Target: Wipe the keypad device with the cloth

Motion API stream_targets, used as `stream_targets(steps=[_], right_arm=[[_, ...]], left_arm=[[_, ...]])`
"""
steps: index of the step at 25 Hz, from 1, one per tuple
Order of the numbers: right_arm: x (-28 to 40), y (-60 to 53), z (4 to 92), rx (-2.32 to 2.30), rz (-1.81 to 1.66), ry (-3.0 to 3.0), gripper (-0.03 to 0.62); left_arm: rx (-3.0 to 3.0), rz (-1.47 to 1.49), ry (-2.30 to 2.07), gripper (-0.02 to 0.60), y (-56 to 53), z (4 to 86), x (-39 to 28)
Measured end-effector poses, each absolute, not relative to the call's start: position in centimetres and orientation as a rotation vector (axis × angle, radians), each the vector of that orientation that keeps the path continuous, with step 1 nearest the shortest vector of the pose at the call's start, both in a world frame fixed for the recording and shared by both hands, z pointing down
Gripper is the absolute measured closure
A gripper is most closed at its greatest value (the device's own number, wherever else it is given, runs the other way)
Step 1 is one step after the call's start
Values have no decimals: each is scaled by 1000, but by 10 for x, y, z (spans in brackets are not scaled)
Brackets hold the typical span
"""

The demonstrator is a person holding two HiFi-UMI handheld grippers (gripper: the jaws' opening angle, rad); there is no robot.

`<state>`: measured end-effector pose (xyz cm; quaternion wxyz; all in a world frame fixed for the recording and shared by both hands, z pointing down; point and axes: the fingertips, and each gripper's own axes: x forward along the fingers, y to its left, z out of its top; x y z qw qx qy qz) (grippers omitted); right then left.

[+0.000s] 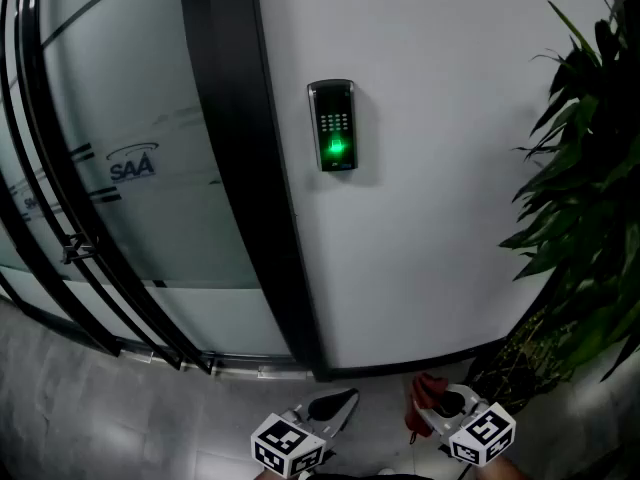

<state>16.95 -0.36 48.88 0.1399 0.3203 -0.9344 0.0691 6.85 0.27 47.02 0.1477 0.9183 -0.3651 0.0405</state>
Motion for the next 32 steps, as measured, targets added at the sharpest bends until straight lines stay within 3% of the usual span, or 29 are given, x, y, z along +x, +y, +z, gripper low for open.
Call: stream_targets(steps=[12,20,32], right_arm=[[194,-15,511,844,257,-2731,539],[136,-52,517,777,162,-2702,539],[44,-135,503,1063,80,-2587,539]], left_arm=[[2619,195,-1143,565,4,473,91],[2611,173,-1150,565,-35,480,42],[2752,176,-887,565,-130,476,-48]])
